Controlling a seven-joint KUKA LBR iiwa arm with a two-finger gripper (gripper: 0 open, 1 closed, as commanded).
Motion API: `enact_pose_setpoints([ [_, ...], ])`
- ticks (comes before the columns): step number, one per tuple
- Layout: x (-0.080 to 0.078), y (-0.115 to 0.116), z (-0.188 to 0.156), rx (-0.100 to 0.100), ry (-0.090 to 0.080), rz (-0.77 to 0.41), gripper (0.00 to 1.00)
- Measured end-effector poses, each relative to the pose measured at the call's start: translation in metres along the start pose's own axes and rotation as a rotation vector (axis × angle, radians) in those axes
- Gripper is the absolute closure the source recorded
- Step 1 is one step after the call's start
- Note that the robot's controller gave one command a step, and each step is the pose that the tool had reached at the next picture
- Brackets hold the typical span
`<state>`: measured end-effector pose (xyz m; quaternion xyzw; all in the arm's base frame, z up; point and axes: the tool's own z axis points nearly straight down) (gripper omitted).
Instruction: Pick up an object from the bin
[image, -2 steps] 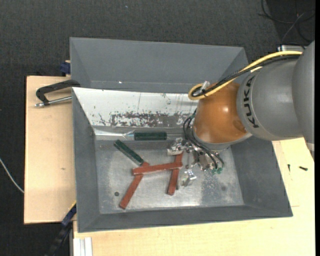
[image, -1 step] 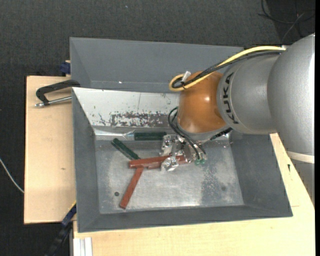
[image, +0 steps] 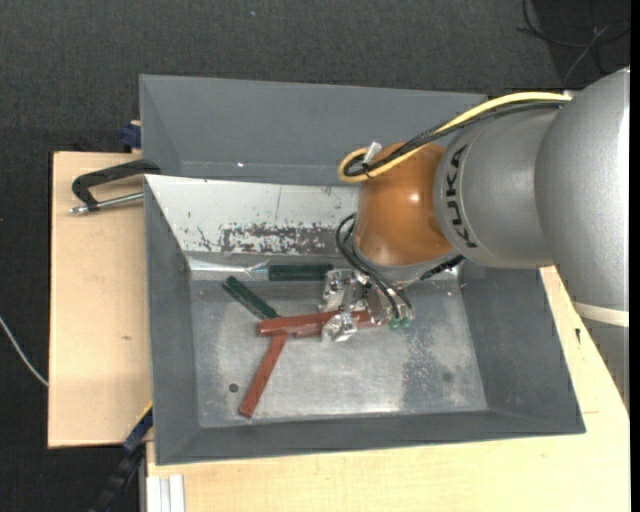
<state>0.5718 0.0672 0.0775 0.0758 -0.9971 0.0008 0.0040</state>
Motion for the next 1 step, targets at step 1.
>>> enact_pose_setpoints([
  [1, -0.0065, -0.0024, -0.1464, -0.002, -0.015, 0.029, 1.00],
])
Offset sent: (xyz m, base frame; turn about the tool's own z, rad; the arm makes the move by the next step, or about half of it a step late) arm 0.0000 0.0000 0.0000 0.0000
